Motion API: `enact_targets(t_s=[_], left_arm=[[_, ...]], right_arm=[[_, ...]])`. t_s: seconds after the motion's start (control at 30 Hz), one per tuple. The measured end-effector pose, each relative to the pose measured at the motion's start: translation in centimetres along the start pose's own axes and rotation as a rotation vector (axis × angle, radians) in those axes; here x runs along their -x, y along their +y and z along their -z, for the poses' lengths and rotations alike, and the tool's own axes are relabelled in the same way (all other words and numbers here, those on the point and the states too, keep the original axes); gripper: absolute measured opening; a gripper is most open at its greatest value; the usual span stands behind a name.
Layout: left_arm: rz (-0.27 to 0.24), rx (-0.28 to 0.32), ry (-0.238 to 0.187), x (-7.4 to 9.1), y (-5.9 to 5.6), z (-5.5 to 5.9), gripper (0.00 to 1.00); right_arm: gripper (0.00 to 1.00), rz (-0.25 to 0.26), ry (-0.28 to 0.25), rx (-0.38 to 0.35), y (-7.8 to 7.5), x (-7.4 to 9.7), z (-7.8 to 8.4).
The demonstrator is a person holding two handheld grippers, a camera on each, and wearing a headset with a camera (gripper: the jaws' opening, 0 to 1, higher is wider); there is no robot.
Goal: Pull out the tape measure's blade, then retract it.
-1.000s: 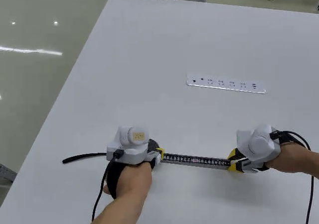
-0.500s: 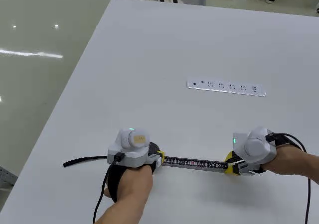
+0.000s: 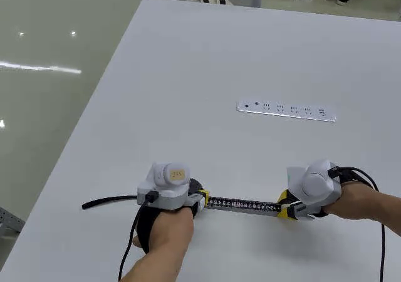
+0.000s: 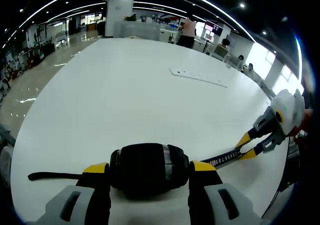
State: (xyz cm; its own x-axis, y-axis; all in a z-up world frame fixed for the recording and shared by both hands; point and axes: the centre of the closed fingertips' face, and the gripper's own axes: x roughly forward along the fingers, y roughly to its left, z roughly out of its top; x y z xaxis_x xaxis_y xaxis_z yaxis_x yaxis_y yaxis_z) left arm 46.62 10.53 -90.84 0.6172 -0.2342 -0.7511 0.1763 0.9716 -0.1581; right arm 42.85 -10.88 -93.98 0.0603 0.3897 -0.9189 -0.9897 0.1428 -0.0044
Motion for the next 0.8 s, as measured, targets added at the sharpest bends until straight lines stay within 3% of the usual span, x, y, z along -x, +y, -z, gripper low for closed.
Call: enact_targets(t_s=[0.1,0.2,0.8], left_arm=[[0.0,0.001,0.0,0.0,0.0,0.0,0.59],[0.001,0.001,0.002,0.0,0.0,0.0,0.59],[0.002,0.003,0.005,0.0,0.0,0.0,0.59]], right_arm=[[0.14,0.0,-0.001,-0.001,0.0,0.0,-0.1],[0.14,-0.004,-0.014,0.01,0.1,-0.5,-1.3],[0.14,-0.013,-0.03,0.022,0.2,-1.3,-3.1]])
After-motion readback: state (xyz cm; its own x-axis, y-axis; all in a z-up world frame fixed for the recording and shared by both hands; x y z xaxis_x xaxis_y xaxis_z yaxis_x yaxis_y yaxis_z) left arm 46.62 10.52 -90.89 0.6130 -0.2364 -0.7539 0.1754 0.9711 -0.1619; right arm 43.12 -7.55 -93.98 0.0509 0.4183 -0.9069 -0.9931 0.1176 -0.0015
